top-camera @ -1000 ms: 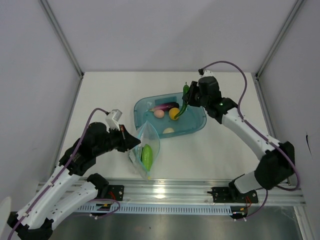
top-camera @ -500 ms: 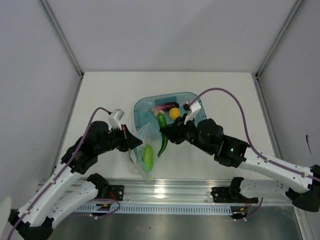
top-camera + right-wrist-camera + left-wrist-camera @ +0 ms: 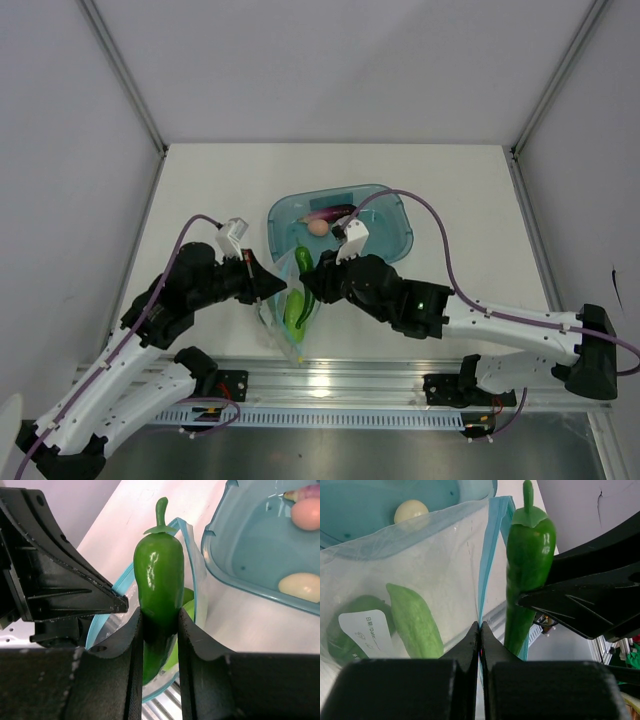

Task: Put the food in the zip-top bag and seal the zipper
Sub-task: Place the fake vegetable in the zipper food storage bag, then pick up the fake vegetable from the bin.

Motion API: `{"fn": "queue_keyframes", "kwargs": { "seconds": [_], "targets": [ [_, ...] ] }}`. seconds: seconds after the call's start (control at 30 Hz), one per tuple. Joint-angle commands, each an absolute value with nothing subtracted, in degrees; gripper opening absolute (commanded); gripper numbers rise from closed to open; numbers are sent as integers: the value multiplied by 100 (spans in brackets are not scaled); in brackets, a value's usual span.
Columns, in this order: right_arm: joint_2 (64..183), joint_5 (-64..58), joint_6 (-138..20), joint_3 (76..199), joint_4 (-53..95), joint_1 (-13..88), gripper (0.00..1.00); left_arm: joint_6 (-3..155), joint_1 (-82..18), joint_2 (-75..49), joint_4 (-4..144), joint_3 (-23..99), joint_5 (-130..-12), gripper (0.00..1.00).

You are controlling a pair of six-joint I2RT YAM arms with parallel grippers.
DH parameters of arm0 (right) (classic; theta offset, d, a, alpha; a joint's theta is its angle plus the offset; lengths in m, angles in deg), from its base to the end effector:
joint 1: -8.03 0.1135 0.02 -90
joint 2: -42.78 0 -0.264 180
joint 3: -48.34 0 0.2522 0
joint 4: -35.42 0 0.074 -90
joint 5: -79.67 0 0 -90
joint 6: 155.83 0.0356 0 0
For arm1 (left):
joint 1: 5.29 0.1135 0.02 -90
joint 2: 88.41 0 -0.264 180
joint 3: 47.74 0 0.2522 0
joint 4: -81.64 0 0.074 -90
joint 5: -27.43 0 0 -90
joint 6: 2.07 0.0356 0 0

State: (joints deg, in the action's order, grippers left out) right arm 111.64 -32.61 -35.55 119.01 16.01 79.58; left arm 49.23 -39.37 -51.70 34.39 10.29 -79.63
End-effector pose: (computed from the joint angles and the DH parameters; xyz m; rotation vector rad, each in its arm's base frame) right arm 0.1010 0.2602 0.3354 -0.4190 1.9005 0.8552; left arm 0.1105 -0.0874 0.3158 0.1162 2.1804 -1.0695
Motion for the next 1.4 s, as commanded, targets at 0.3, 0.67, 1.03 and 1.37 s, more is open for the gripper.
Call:
{"fn": "queue_keyframes", "kwargs": {
  "seconds": [0.3,0.67,1.03,1.37],
  "targets": [
    [11458,-3538,-2751,11932,1665,8204,13,4873,-3904,-5290,3651,1085,-8226,1],
    [11520,-3634,-2892,12152,1279,8213,56,4891,-3904,-5317,3651,1049,-8199,1],
    [11029,-3976,-3295,12494,848,8213,55,4908,-3904,-5396,3615,1041,-8138,1],
    [10246,-4198,-3446,12863,154,7493,55,4935,-3904,-5414,3651,961,-8129,1]
  ]
}}
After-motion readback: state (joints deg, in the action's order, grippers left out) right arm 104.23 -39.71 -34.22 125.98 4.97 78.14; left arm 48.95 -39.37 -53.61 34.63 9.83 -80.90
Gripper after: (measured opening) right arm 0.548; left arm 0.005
